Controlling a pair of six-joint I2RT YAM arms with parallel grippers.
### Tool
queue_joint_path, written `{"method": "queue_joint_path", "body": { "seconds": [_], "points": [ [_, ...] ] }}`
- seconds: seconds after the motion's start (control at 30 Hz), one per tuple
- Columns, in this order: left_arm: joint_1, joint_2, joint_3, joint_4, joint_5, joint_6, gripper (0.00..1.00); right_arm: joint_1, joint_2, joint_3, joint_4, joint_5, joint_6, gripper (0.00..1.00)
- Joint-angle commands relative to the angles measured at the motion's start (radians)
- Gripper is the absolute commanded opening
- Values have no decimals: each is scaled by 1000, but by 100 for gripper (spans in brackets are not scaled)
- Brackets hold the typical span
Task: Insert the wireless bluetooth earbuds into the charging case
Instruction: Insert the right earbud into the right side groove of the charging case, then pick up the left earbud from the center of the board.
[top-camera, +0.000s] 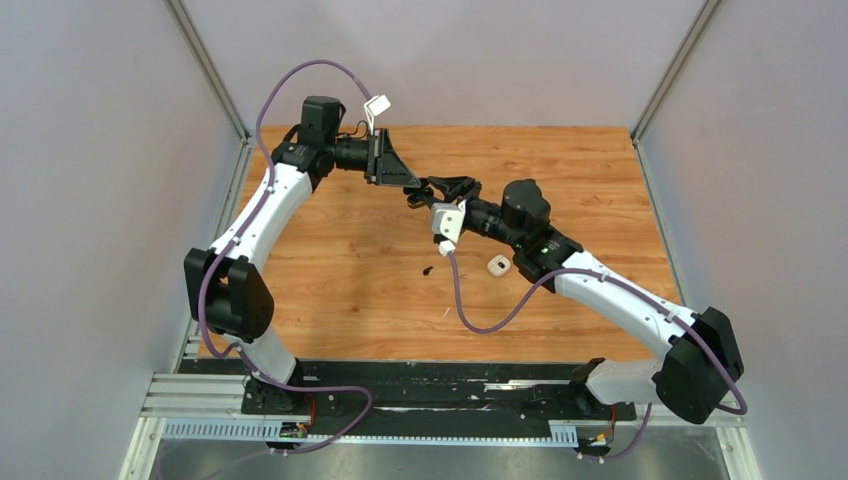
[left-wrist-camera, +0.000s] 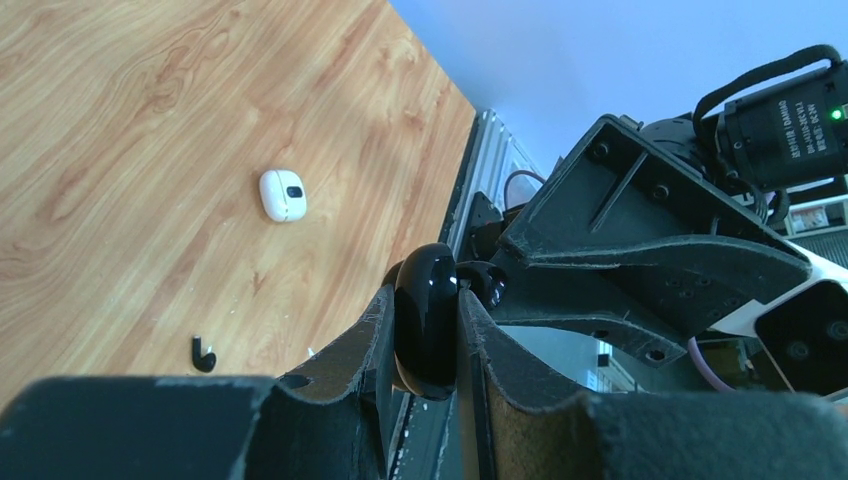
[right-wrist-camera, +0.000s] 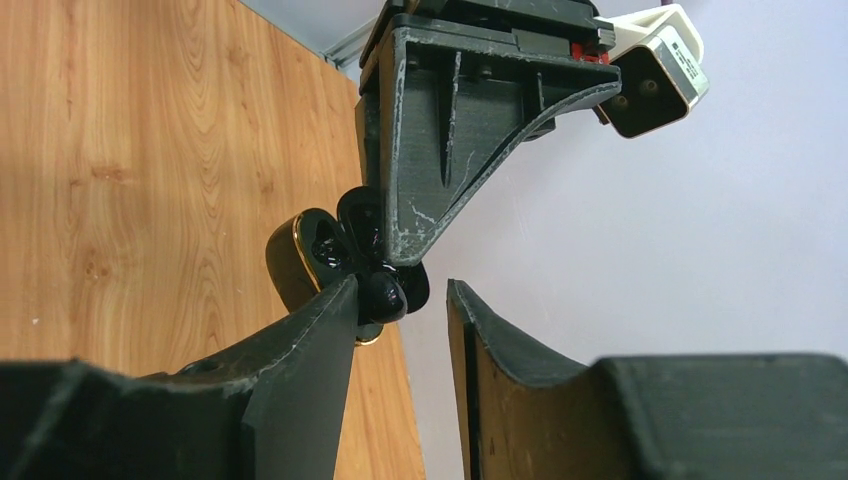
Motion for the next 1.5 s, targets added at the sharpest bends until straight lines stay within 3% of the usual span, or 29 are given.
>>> {"method": "queue_joint_path", "body": {
  "seconds": [0.0, 0.43, 0.67, 0.9, 1.03, 1.23, 1.33, 1.47],
  "points": [
    [1, -15, 6, 50, 65, -31, 0, -11, 23, 79, -121, -44, 108, 44],
    [1, -14, 8, 51, 64, -28, 0, -71, 74, 264, -378, -161, 305, 51],
    [2, -10, 9, 49, 56, -22, 0, -99, 21, 331, -488, -271, 471, 64],
    [3, -9, 12, 14, 38, 20, 0, -250, 16, 354, -490, -390, 831, 70],
    [19, -18, 22, -103, -8, 124, 0, -298, -2, 285, -491, -440, 798, 68],
    [54, -28, 114, -432, -161, 539, 0, -304, 64, 169, -561, -470, 560, 54],
    [81, -50, 118, -499, -209, 615, 0, -304, 159, 183, -627, -489, 422, 47],
    [115, -95, 85, -535, -234, 637, 0, -291, 304, 232, -716, -479, 188, 46]
  ]
}}
